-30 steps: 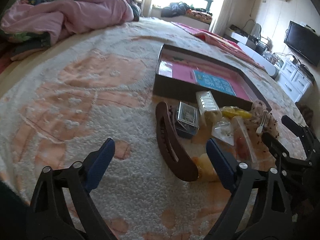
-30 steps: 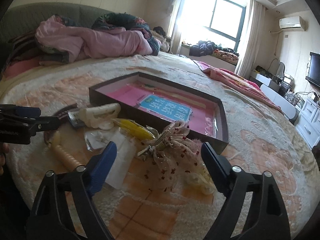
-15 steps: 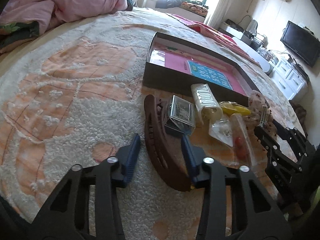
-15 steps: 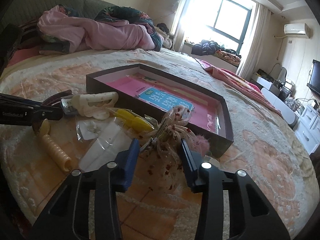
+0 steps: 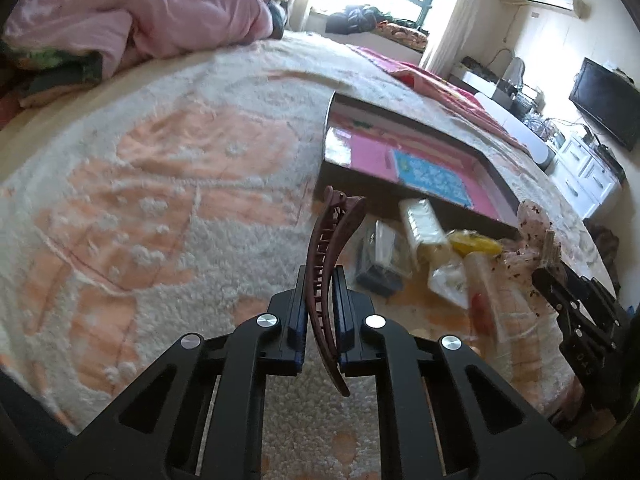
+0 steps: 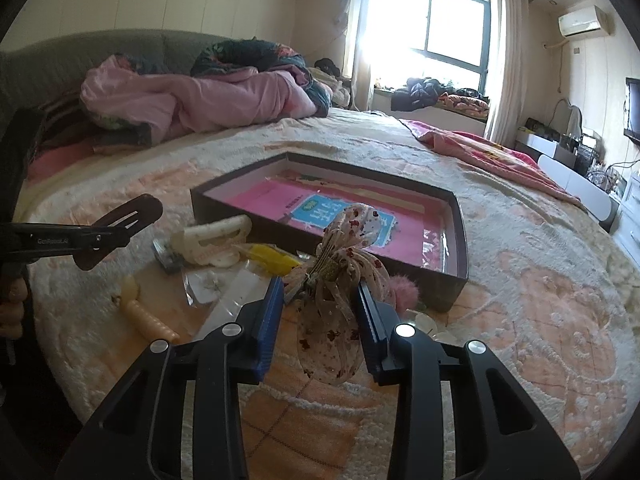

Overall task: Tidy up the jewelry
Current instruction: 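Carry the brown claw clip into the box and open the left gripper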

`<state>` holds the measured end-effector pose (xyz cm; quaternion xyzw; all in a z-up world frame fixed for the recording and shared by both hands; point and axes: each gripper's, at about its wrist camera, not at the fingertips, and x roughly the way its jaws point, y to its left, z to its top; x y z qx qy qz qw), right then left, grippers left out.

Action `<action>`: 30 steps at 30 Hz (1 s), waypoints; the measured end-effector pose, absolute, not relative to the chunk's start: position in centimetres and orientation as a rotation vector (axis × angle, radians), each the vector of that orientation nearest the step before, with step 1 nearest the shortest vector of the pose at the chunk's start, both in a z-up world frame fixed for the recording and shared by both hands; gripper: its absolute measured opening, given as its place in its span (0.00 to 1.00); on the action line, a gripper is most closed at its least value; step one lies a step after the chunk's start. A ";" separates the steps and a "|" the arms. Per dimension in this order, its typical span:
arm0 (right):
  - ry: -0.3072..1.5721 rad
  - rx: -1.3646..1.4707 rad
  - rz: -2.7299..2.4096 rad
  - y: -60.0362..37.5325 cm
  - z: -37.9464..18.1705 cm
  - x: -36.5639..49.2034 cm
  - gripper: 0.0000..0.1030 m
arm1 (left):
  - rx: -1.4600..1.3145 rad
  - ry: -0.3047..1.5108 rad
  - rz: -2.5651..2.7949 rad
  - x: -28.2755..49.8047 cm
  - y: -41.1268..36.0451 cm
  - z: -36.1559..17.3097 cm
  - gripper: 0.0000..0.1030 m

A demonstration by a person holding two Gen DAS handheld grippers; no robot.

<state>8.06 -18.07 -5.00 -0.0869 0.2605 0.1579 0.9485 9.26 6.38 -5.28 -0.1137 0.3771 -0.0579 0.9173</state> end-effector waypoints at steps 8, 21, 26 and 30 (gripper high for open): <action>0.495 -0.102 0.299 -20.1 -3.0 8.7 0.33 | -0.187 0.726 -0.159 10.9 4.3 -3.2 0.06; 0.544 0.057 0.261 -24.9 -1.6 12.8 0.33 | -0.158 0.695 -0.213 16.4 1.4 -1.8 0.06; 0.566 0.095 0.264 -26.2 -1.6 14.7 0.33 | -0.158 0.688 -0.206 19.1 1.1 -1.7 0.06; 0.577 0.072 0.257 -26.2 -1.7 16.4 0.33 | -0.151 0.725 -0.213 21.4 0.9 -2.1 0.06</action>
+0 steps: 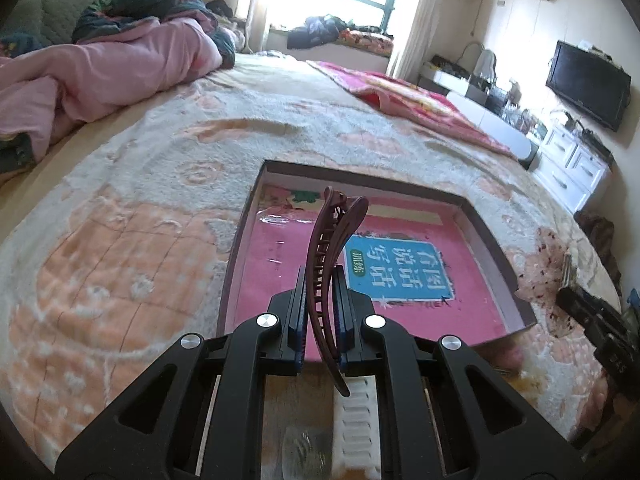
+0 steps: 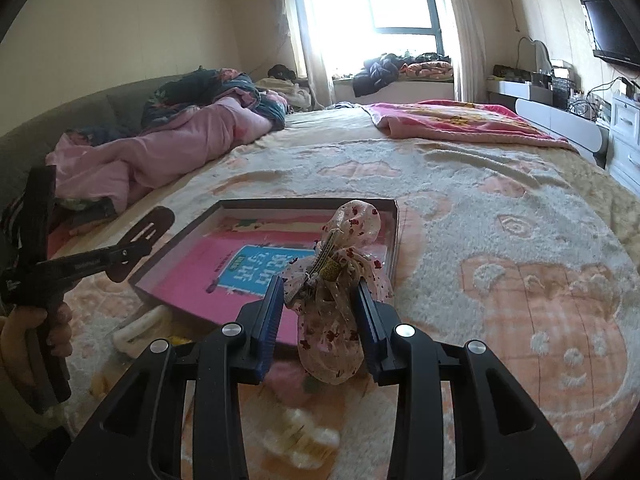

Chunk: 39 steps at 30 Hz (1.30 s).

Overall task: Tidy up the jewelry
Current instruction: 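Carry the brown claw clip into the box and open the left gripper, then move the left gripper to the white comb clip and grasp it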

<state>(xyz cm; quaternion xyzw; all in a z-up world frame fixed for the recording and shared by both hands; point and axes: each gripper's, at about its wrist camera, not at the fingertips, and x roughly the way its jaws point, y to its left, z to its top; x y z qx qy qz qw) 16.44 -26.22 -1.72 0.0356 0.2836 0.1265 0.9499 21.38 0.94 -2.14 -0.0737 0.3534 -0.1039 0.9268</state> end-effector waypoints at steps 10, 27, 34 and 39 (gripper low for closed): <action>0.621 0.046 0.265 -24.6 -3.0 20.1 0.34 | -0.141 0.813 -0.248 23.8 0.6 -4.6 0.06; 0.709 0.034 0.231 -23.7 -5.4 22.0 0.47 | -0.122 0.839 -0.238 24.1 0.6 -5.8 0.19; 0.671 0.033 0.206 -24.0 -5.1 20.8 0.66 | -0.113 0.827 -0.239 23.7 0.5 -5.5 0.27; 0.627 0.020 0.180 -24.3 -4.6 19.5 0.76 | -0.107 0.804 -0.234 23.1 0.6 -4.9 0.36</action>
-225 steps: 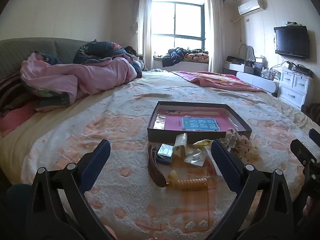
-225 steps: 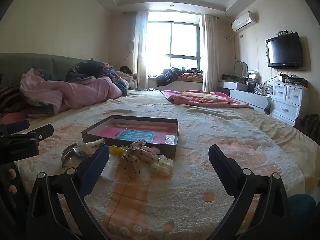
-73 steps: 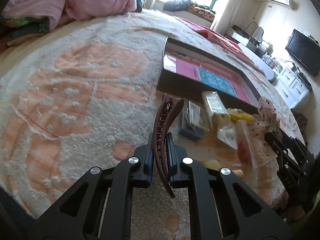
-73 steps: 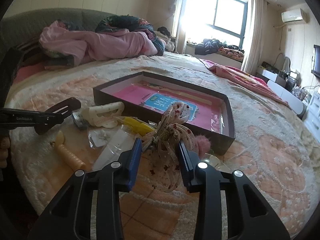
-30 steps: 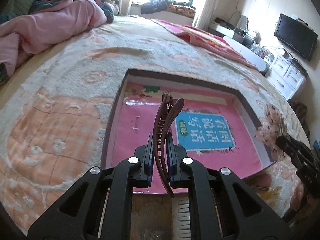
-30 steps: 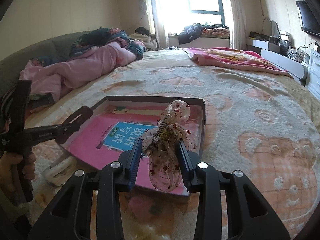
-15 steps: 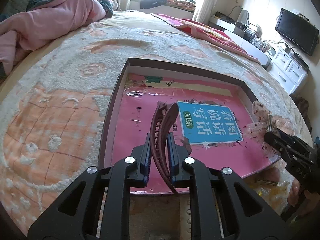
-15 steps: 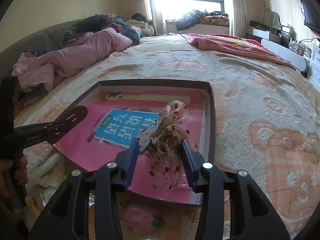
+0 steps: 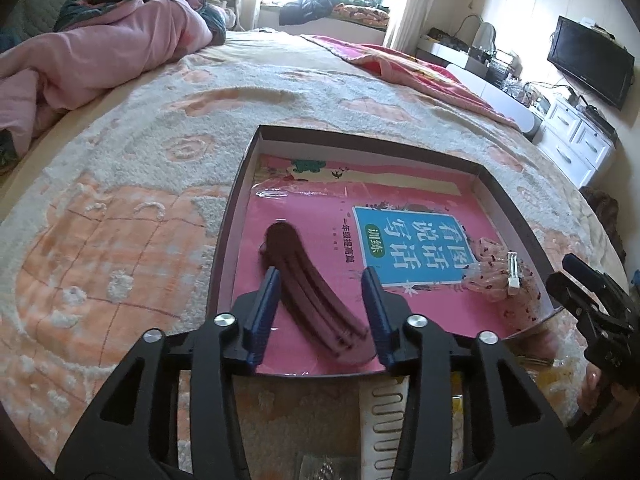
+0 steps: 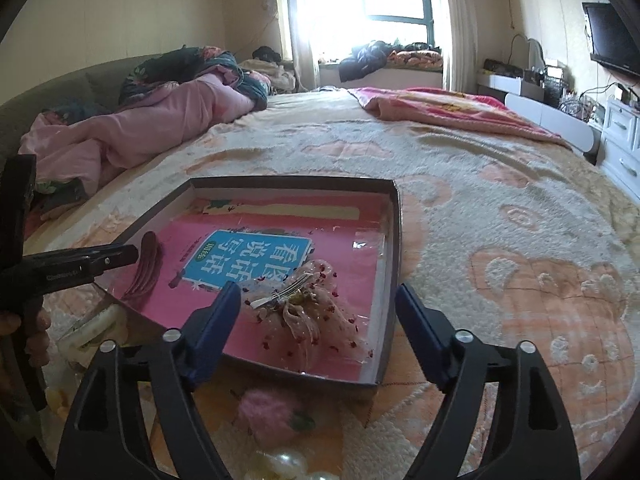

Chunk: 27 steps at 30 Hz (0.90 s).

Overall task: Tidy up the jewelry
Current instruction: 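Move the left gripper to the white comb clip and grasp it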

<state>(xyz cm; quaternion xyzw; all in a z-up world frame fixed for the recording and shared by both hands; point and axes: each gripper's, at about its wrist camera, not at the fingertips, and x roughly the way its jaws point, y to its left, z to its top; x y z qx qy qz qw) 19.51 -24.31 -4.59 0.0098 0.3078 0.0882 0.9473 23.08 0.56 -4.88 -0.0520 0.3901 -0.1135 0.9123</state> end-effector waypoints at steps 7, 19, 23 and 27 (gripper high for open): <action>0.597 0.024 0.164 -24.7 -4.3 17.9 0.84 | -0.108 0.763 -0.230 21.9 0.8 -3.9 0.53; 0.545 0.009 0.186 -24.3 -3.0 14.3 0.90 | -0.104 0.682 -0.239 19.1 1.0 -1.7 0.78; 0.533 0.008 0.202 -24.0 -2.6 13.1 0.90 | -0.108 0.658 -0.239 17.9 0.9 -1.2 0.80; 0.522 0.004 0.216 -23.7 -2.3 12.0 0.91 | -0.107 0.635 -0.239 17.1 0.9 -0.8 0.82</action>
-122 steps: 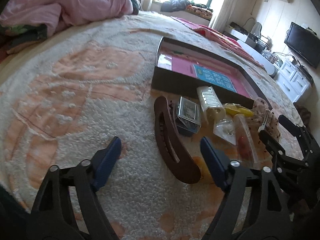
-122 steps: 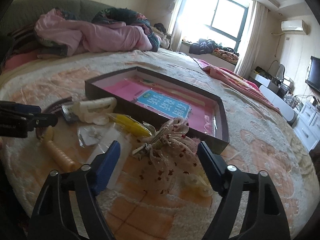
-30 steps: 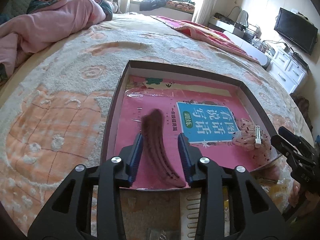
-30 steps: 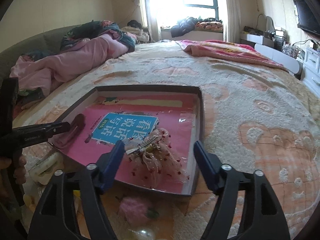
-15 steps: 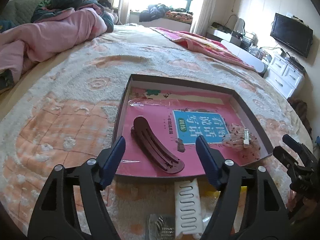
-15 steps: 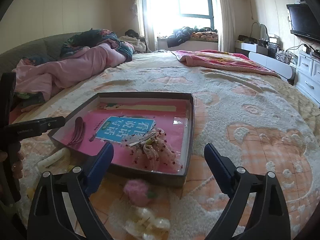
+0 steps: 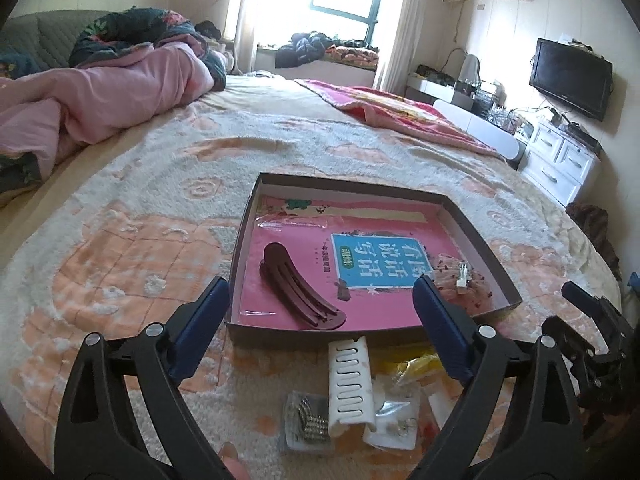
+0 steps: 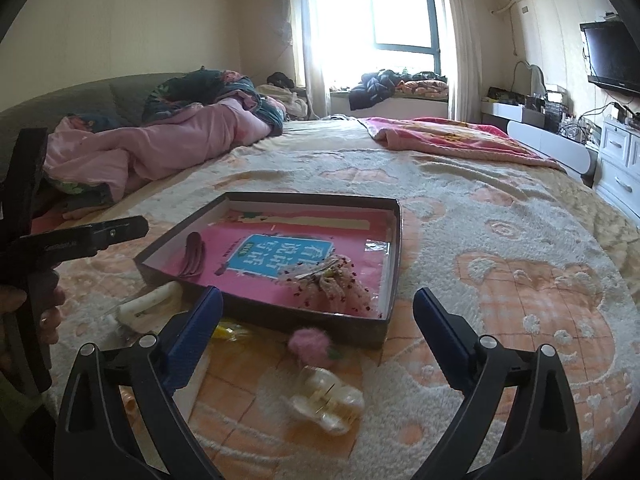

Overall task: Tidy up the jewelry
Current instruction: 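Move the left gripper to the white comb clip and grasp it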

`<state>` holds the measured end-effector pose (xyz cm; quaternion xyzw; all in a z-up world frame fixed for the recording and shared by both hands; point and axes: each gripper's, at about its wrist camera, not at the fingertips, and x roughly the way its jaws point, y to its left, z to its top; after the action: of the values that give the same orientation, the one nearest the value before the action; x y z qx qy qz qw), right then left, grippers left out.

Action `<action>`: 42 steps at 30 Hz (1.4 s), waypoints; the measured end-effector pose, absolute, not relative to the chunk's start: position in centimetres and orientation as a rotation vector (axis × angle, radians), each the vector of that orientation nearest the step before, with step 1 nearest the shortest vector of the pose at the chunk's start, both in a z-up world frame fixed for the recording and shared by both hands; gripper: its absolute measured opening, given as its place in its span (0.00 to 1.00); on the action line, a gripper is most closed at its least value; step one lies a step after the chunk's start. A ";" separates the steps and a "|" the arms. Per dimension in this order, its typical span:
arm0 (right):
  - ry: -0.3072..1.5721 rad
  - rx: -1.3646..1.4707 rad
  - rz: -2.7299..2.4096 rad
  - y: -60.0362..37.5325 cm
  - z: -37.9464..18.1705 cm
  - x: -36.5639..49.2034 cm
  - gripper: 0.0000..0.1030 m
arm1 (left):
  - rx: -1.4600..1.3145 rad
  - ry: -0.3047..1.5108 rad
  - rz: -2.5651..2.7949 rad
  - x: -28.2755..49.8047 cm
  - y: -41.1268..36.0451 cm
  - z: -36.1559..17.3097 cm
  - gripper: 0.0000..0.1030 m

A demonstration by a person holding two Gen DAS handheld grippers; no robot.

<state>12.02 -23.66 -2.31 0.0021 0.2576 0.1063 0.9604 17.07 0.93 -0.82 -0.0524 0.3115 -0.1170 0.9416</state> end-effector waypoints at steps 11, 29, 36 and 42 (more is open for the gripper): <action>0.518 -0.017 0.263 -22.4 -2.2 9.8 0.91 | -0.102 0.601 -0.220 14.9 1.2 -0.3 0.84; 0.578 -0.066 0.397 -17.8 -3.7 7.8 0.91 | -0.090 0.659 -0.197 12.3 3.5 -1.9 0.82; 0.639 -0.064 0.433 -16.3 -5.1 8.2 0.90 | -0.082 0.694 -0.240 12.2 3.0 -2.4 0.72; 0.706 -0.046 0.452 -15.4 -6.7 8.9 0.81 | -0.112 0.740 -0.290 12.8 2.4 -3.7 0.65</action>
<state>8.90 -15.35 -6.69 -0.0221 0.3427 0.2193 0.9132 12.82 2.41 -3.72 -0.0544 0.3602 -0.1413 0.9205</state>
